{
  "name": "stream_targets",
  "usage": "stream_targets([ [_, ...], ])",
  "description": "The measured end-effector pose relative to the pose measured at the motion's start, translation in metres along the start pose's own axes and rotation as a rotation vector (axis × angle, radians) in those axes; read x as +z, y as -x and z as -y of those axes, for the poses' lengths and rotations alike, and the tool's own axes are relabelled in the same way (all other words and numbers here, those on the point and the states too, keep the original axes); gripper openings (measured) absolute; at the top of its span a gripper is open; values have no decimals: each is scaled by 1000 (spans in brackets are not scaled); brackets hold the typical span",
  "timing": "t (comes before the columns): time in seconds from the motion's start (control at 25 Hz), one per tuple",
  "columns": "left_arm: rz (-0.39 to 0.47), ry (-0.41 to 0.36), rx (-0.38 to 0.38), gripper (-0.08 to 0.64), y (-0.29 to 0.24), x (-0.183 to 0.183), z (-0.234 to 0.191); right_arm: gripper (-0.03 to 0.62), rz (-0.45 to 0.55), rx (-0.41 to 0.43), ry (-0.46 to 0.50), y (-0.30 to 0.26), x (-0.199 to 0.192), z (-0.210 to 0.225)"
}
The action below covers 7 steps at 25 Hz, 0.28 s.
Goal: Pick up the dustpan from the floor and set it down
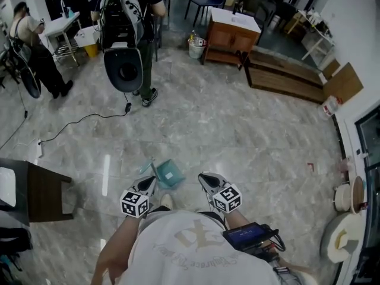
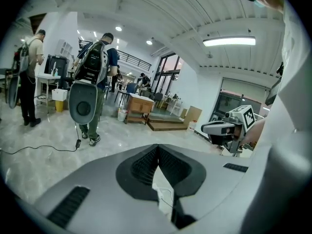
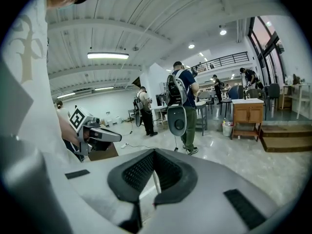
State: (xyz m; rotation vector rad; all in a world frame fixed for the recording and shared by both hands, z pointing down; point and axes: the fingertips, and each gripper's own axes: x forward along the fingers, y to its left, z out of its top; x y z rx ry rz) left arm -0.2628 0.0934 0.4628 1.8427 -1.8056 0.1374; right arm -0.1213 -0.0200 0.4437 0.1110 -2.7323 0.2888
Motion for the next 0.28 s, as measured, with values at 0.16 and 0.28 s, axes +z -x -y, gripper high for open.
stream_targets([
  [0.16,-1,-8,-14,12,-6,2,2,15,2,-1,10,-1,3,3],
  [0.28,-12,-1,-24,12,-9,-5,9,15,-9,1,8,4,-2,2],
])
